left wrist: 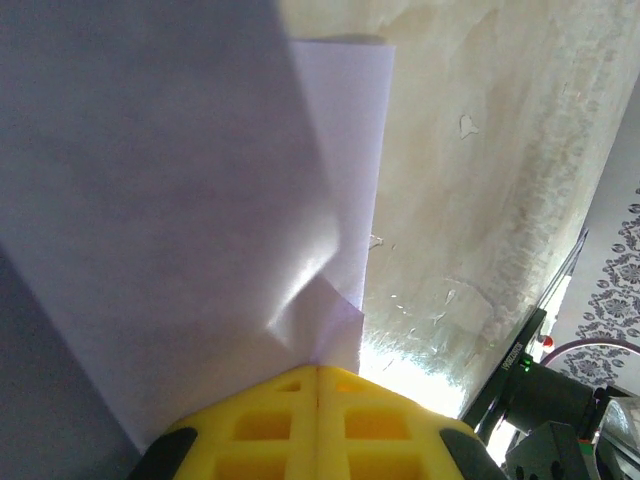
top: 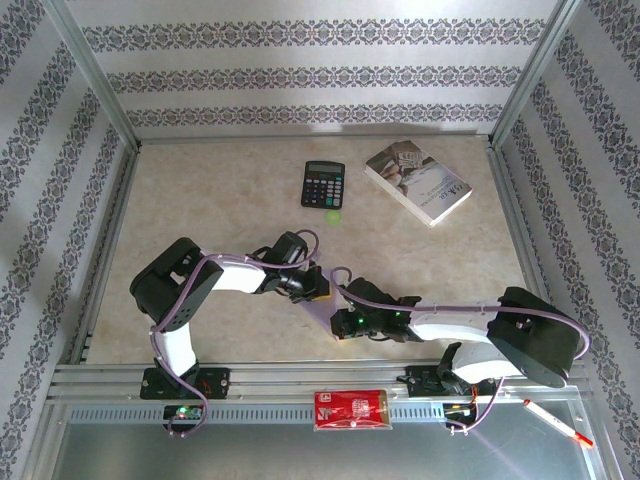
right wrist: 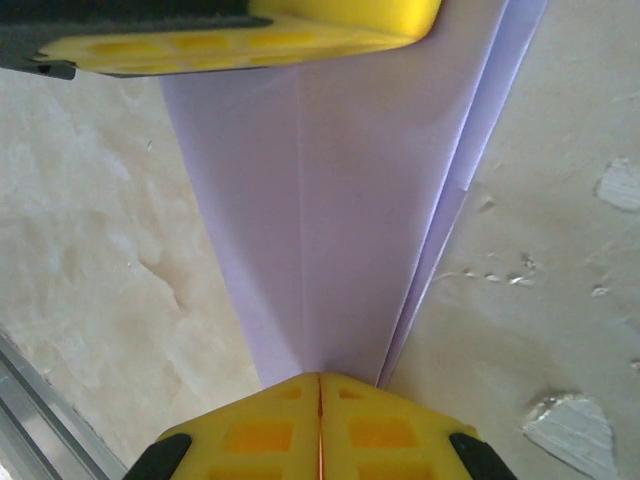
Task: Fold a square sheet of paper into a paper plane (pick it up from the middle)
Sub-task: Perform the fourth fold on the wing at the bottom-center of the table.
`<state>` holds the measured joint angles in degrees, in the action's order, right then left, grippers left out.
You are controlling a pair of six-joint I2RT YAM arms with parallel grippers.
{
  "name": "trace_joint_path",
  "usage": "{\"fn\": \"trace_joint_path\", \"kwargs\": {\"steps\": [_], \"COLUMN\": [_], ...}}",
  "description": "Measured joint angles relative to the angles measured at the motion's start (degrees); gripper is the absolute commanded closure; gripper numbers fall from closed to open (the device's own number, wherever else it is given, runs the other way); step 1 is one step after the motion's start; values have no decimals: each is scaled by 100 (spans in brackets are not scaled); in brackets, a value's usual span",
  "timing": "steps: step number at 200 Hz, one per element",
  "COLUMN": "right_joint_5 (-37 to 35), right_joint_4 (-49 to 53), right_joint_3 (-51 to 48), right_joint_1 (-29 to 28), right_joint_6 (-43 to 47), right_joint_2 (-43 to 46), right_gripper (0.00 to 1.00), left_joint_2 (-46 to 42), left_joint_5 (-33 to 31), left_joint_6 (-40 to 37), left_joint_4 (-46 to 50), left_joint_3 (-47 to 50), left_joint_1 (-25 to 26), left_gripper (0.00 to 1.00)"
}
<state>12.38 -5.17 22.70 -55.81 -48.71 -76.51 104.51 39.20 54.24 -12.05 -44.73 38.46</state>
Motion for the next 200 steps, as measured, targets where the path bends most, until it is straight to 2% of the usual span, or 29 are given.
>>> {"fn": "trace_joint_path", "kwargs": {"steps": [75, 154, 178, 200], "right_joint_5": [275, 321, 319, 289], "right_joint_4": [153, -94, -269, -520], "right_joint_3": [0, 79, -35, -258], "right_joint_1": [96, 96, 96, 94], "right_joint_6": [22, -131, -273, -415], "right_joint_2": [433, -170, -142, -2], "right_gripper": [90, 94, 94, 95], "left_joint_2": [-17, -22, -44, -166], "left_joint_5": [-44, -46, -55, -107], "left_joint_6": [105, 127, 127, 133], "left_joint_4": [-26, -44, -24, 160], "left_joint_3": [28, 37, 35, 24], "left_joint_1": [0, -7, -17, -22], "left_gripper": [100, 100, 93, 82]}}
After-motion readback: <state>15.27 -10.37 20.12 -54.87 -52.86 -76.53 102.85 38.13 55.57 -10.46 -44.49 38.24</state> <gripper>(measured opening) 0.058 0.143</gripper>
